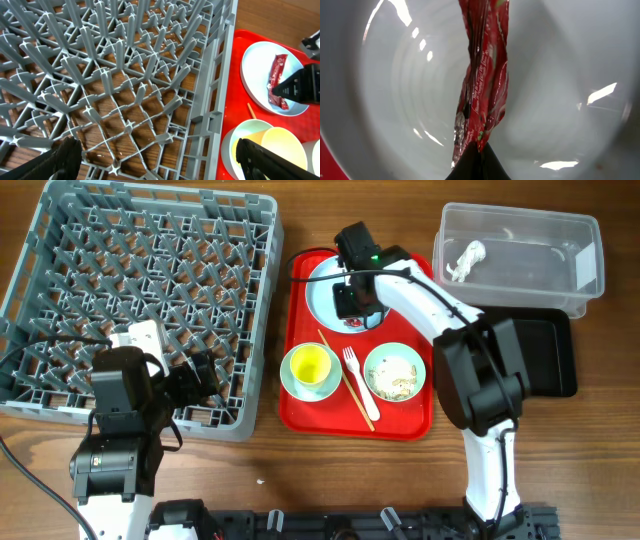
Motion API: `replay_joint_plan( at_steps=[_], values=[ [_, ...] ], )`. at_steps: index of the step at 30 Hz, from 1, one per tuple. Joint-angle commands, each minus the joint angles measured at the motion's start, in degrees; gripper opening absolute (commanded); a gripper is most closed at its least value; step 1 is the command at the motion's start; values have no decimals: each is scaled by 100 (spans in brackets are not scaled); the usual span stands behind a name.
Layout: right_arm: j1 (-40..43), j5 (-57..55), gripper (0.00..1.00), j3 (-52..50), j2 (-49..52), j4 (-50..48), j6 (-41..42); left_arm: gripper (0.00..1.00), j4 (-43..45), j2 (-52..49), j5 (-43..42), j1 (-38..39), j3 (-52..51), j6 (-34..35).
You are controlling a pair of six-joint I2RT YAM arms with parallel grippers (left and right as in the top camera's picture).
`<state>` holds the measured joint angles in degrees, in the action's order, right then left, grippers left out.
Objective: Sort waste into correct bins and load items into the dishwasher rack
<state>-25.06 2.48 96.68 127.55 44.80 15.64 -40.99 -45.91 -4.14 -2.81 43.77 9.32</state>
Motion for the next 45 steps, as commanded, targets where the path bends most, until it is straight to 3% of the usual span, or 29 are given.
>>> replay_joint_plan(
  at_steps=[1,9,11,12,13,15,19,26,29,34,37,42,45],
  values=[
    [315,-162,4,-59,-708,24,107,100,0,9,13,-31,90,52],
    [1867,-422,4,-59,-1878,-149,260,100,0,9,13,-31,90,52],
    [2302,-417,13,-59,-1847,-170,304,100,0,9,13,-31,90,52],
    [2452,-417,20,-59,-1825,-173,299,100,0,9,13,-31,90,52],
    [2623,-323,41,-61,-1781,-223,289,100,0,9,13,-31,90,52],
    [2833,186,98,-57,-1797,-476,87,100,4,9,13,-31,90,50],
    [3023,1248,100,-26,-2308,-170,-293,100,2,9,13,-31,90,50],
    [3016,1836,100,-33,-3156,2481,-970,100,2,9,13,-31,90,50],
    [3016,1834,99,-205,-3464,3095,-1117,100,2,9,13,-31,90,50],
    [2592,1860,100,-1687,-4651,2750,-1008,100,2,9,13,-31,90,50],
    [1659,1493,100,-2345,-5051,2271,-614,100,2,9,13,-31,90,52],
    [42,352,99,-2824,-4675,1460,260,100,-2,9,13,-31,90,52],
    [-308,192,97,-2975,-4188,1099,695,100,-2,9,13,-31,90,52]
  ],
)
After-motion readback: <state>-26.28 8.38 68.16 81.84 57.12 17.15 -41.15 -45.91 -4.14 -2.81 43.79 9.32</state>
